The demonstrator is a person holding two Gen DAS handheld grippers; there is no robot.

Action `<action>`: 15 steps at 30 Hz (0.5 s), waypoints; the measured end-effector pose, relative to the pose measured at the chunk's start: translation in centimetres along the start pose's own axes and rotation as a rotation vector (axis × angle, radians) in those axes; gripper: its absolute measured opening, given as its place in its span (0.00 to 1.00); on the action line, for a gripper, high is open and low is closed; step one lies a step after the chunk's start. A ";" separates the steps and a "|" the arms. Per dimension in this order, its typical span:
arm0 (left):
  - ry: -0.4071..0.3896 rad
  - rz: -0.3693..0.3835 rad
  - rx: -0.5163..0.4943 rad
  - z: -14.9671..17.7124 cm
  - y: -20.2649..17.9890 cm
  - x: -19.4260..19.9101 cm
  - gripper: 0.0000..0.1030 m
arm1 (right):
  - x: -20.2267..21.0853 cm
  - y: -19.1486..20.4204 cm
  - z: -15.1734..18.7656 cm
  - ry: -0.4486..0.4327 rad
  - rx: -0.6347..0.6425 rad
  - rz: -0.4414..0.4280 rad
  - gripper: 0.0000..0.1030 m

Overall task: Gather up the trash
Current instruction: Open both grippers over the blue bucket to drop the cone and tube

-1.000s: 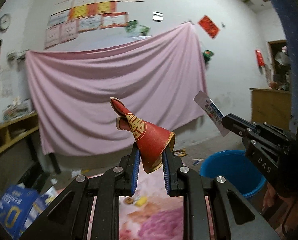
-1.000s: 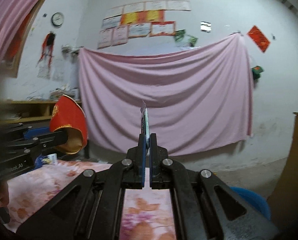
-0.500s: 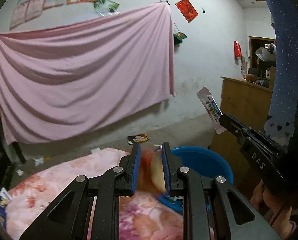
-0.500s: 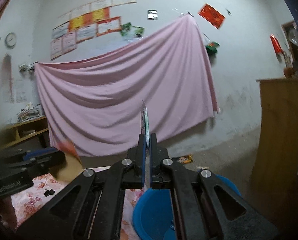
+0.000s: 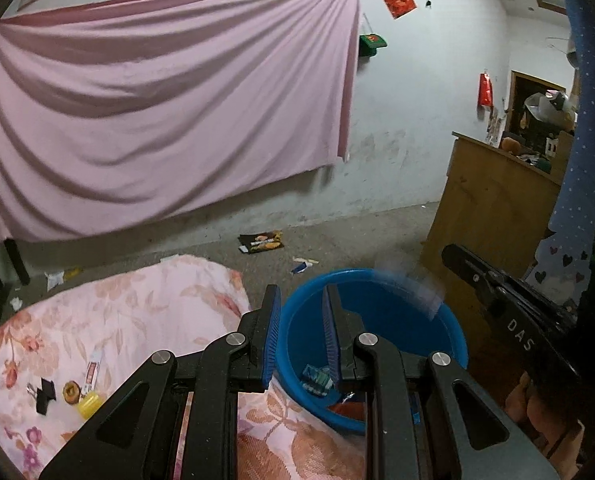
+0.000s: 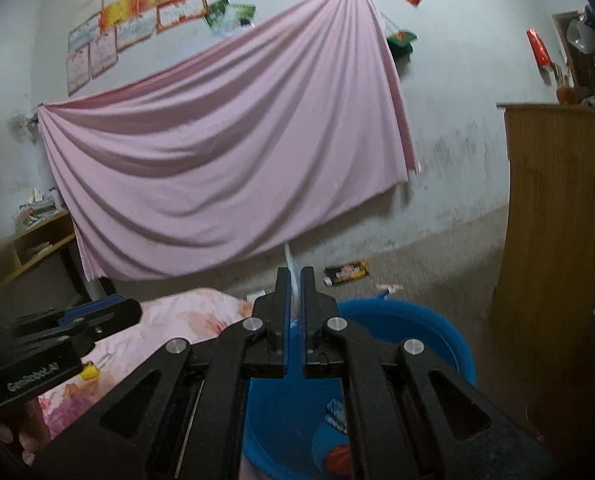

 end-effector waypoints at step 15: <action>-0.046 -0.071 0.074 1.0 3.1 3.9 0.48 | 0.7 1.1 -0.4 -0.033 0.010 -0.023 0.68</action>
Point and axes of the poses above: each gripper's, at about its wrist camera, not at the fingertips, and x roughly against the way its jaws point, y to its left, z to its underside, the point moved 7 cm from there along -x, roughly the way its jaws point, and after that the axes turned 6 degrees about -x, right-handed, at the moved point
